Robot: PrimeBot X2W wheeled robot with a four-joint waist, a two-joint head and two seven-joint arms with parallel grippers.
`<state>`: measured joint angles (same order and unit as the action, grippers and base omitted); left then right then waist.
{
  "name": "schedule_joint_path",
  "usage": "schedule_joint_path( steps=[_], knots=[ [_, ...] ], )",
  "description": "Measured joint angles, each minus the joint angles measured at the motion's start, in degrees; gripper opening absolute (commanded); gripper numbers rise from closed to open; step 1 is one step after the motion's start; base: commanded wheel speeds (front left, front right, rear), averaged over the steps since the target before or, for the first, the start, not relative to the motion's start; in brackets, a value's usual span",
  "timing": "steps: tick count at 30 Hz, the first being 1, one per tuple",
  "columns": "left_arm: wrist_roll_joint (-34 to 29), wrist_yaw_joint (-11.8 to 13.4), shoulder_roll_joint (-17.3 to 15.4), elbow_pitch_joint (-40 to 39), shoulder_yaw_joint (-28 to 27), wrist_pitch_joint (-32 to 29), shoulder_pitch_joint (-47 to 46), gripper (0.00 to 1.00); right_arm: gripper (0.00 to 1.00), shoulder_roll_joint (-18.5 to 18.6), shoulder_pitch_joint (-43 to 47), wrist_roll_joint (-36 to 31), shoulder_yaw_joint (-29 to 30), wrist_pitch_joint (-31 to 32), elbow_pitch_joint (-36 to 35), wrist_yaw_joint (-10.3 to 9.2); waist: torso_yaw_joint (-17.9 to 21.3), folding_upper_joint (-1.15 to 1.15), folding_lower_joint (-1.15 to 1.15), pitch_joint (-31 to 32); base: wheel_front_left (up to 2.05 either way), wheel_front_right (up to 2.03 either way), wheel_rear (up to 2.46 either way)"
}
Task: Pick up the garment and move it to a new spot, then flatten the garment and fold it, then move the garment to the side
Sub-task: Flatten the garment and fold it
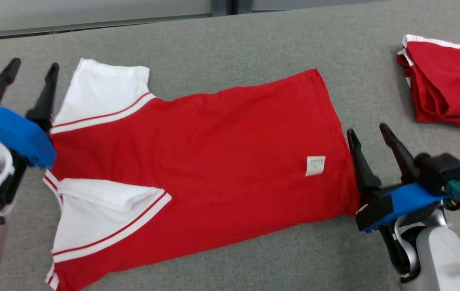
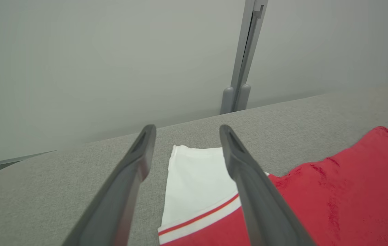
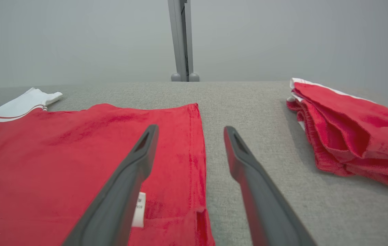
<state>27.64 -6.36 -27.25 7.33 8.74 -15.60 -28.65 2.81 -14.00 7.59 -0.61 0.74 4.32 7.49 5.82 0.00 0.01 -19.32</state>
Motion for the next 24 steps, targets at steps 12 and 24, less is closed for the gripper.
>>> schedule_joint_path(
  steps=[12,24],
  knots=[
    [3.3,-0.7,-7.7,11.9,3.9,-15.7,-15.9,1.0,1.0,0.0,-7.5,-0.8,-4.7,0.6,-3.4,0.0,6.3,0.0,0.01,-10.8,0.0,0.0,0.0],
    [4.0,1.1,-9.3,17.6,3.0,-18.4,-19.1,1.0,1.0,0.0,-10.5,-0.8,-6.7,0.0,-5.6,0.0,9.8,0.0,0.0,-15.0,0.0,0.0,0.0]
  ],
)
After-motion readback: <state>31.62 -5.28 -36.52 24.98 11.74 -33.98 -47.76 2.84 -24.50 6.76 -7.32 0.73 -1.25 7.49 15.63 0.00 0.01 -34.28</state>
